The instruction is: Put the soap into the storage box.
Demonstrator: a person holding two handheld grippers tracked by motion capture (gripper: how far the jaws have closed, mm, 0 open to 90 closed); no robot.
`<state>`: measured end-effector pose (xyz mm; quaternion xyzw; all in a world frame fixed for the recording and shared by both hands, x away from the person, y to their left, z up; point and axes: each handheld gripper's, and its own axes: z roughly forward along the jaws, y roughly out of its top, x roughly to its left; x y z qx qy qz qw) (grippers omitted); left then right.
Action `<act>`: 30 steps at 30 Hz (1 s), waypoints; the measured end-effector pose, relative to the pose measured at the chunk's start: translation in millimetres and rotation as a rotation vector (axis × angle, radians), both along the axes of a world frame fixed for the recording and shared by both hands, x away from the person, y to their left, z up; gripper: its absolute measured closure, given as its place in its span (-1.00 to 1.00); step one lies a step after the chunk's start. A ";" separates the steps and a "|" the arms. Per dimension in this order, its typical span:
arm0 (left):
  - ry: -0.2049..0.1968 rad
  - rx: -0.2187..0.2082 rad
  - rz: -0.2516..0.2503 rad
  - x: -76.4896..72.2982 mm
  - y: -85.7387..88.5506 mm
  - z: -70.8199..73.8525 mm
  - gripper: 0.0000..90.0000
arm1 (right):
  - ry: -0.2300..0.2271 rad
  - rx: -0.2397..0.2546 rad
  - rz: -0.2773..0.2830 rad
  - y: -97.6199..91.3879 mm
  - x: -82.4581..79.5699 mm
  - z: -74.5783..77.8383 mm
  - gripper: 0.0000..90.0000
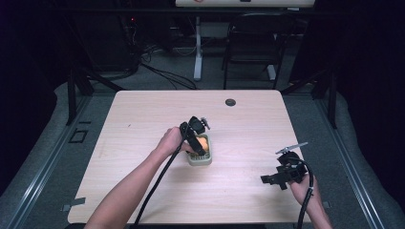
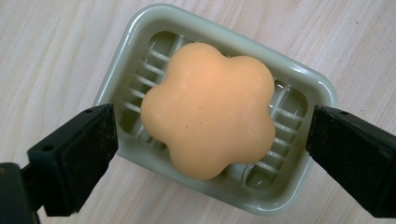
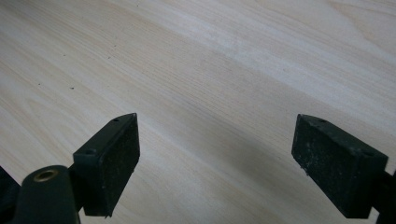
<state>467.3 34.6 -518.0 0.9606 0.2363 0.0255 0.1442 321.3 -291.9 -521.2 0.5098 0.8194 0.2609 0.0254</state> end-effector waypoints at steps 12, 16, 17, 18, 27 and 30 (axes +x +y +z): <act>-0.005 -0.012 0.030 -10.1 20.0 19.4 -1.00 | 0.001 0.002 0.001 0.3 0.2 -0.4 -0.67; -0.004 -0.016 0.040 -14.9 27.3 24.6 -1.00 | 0.000 0.001 0.001 0.6 0.1 -0.3 -0.67; -0.006 -0.021 0.050 -18.5 32.8 27.0 -1.00 | 0.001 0.001 0.001 0.6 0.2 -0.5 -0.67; -0.006 -0.021 0.050 -18.5 32.8 27.0 -1.00 | 0.001 0.001 0.001 0.6 0.2 -0.5 -0.67; -0.017 -0.023 0.088 -36.9 61.6 37.2 -1.00 | 0.002 -0.004 -0.001 -0.2 0.1 0.4 -0.67; -0.021 -0.026 0.103 -44.2 72.4 39.8 -1.00 | -0.005 0.005 -0.003 0.4 -0.6 0.7 -0.67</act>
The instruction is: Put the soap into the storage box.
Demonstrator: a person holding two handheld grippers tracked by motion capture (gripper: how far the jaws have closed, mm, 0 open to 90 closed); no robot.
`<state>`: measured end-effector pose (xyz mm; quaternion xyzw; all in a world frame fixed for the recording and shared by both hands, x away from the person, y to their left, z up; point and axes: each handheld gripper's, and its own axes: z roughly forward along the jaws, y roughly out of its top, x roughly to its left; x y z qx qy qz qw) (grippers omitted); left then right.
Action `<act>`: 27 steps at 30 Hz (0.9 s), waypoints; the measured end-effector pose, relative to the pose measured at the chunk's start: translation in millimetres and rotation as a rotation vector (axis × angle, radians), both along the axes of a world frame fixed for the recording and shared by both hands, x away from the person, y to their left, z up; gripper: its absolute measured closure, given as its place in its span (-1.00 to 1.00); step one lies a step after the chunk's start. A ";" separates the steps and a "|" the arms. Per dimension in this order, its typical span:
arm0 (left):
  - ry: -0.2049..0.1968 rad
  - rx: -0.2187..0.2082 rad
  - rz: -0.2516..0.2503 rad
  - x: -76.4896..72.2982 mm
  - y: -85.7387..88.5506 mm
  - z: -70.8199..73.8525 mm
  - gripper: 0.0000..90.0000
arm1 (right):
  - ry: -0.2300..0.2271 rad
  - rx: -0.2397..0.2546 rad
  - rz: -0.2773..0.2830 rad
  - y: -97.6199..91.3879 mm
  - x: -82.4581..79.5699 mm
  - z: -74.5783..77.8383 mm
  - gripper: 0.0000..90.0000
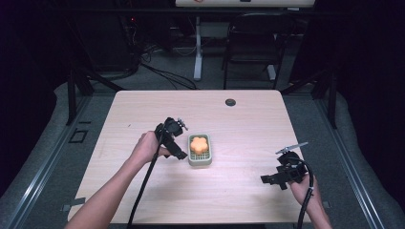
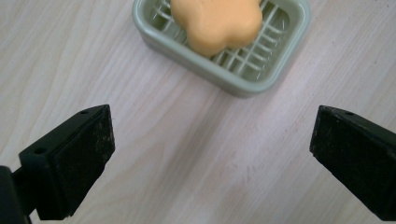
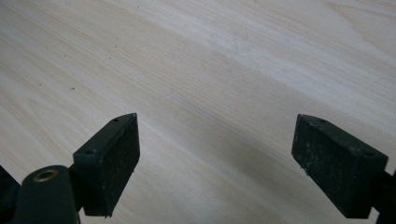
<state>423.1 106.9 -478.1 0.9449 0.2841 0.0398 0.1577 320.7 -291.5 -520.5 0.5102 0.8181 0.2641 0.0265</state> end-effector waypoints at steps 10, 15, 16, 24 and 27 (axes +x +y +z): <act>-0.013 -0.021 0.069 -33.3 43.8 9.0 -1.00 | -0.002 -0.010 0.004 1.6 -0.2 0.8 -0.67; -0.018 -0.032 0.092 -50.2 62.8 9.8 -1.00 | -0.001 -0.014 0.005 2.4 -0.6 1.4 -0.67; -0.017 -0.033 0.107 -55.2 69.6 8.3 -1.00 | 0.002 -0.014 0.004 2.4 -0.3 1.2 -0.67; 0.003 -0.041 0.150 -74.8 94.4 -3.6 -1.00 | -0.003 -0.014 0.007 2.0 -0.7 2.0 -0.67; 0.006 -0.048 0.167 -79.4 99.1 -6.3 -1.00 | -0.004 -0.016 0.008 2.2 -0.8 2.1 -0.67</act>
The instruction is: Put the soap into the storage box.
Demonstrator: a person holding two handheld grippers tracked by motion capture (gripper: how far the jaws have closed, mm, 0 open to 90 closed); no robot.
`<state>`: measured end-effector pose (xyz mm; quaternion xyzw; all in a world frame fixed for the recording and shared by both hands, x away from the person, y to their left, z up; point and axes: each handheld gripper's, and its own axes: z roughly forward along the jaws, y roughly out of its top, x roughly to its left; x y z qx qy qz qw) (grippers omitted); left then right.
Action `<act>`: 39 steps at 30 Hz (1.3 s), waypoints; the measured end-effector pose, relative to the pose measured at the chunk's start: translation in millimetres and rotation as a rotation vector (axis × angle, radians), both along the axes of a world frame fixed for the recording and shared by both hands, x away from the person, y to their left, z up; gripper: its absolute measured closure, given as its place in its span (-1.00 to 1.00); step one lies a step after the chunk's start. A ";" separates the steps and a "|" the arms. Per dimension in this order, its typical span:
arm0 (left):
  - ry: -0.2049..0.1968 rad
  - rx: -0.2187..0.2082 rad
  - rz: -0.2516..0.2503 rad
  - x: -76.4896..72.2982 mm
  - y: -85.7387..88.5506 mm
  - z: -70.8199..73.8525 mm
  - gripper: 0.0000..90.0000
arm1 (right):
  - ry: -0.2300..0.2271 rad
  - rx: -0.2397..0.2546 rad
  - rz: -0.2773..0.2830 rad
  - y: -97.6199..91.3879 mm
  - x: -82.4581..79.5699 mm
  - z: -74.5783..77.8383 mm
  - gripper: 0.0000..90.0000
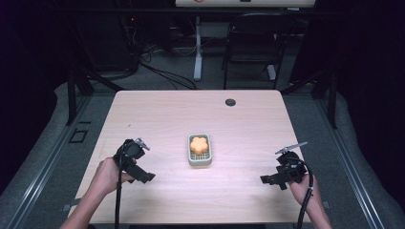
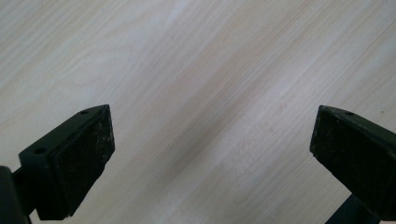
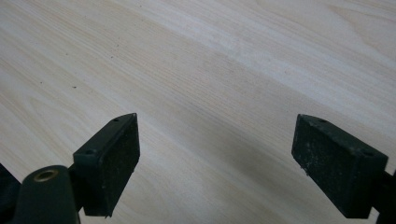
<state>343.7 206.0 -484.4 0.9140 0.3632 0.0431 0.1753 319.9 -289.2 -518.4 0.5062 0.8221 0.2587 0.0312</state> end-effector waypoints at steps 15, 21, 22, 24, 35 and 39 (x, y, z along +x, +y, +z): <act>0.037 -0.011 0.089 -32.8 36.0 -20.0 -1.00 | -0.004 0.001 0.003 0.5 -1.4 2.4 -0.67; 0.058 -0.014 0.129 -40.3 46.6 -31.2 -1.00 | 0.002 -0.008 0.012 1.2 -1.1 2.3 -0.67; 0.058 -0.014 0.129 -40.3 46.6 -31.2 -1.00 | 0.002 -0.008 0.012 1.2 -1.1 2.3 -0.67; 0.061 -0.011 0.130 -41.0 47.1 -34.1 -1.00 | 0.003 -0.008 0.017 1.1 -1.3 2.6 -0.67; 0.060 -0.021 0.150 -39.8 56.2 -40.4 -1.00 | 0.011 -0.005 0.012 0.6 -0.5 -0.7 -0.67; 0.076 -0.022 0.145 -37.5 56.4 -43.1 -1.00 | 0.019 0.002 0.017 -0.2 0.8 -2.3 -0.67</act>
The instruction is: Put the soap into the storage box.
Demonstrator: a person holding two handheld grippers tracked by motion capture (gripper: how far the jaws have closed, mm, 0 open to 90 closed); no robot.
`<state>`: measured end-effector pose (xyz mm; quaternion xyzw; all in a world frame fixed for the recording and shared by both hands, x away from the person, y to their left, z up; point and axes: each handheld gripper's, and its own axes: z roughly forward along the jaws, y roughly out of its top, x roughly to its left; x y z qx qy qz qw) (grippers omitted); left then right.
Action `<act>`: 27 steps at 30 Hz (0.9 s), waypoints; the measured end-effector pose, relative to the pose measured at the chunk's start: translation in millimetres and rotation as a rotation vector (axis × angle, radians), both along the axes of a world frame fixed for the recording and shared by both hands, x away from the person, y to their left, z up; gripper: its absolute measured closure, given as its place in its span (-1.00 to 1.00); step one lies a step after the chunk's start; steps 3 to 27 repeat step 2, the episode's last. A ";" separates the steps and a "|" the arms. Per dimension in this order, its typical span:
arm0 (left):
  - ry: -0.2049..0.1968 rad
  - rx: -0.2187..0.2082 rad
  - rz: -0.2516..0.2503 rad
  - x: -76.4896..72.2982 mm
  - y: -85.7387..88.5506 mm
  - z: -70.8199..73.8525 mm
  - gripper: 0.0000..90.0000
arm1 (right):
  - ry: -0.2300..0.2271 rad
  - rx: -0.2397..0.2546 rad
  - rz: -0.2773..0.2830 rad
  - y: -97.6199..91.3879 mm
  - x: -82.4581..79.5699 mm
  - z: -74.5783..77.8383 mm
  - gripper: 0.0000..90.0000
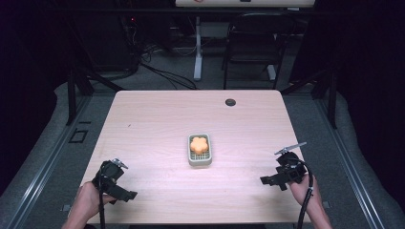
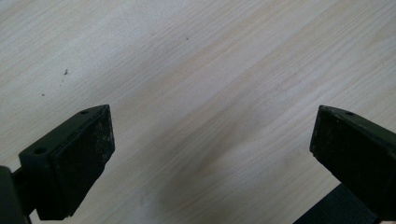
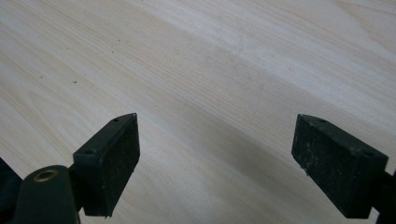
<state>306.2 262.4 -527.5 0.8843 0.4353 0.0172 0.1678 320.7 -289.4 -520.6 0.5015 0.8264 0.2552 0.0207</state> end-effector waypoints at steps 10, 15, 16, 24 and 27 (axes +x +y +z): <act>-0.003 -0.004 -0.001 1.7 -1.4 0.6 -1.00 | 0.000 0.003 0.000 -0.5 1.2 -1.7 -0.67; -0.003 -0.004 -0.001 1.7 -1.4 0.6 -1.00 | 0.000 0.003 0.000 -0.5 1.2 -1.7 -0.67; -0.003 -0.004 -0.001 1.7 -1.4 0.6 -1.00 | 0.000 0.003 0.000 -0.5 1.2 -1.7 -0.67; -0.003 -0.004 -0.001 1.7 -1.4 0.6 -1.00 | 0.000 0.003 0.000 -0.5 1.2 -1.7 -0.67; -0.003 -0.004 -0.001 1.7 -1.4 0.6 -1.00 | 0.000 0.003 0.000 -0.5 1.2 -1.7 -0.67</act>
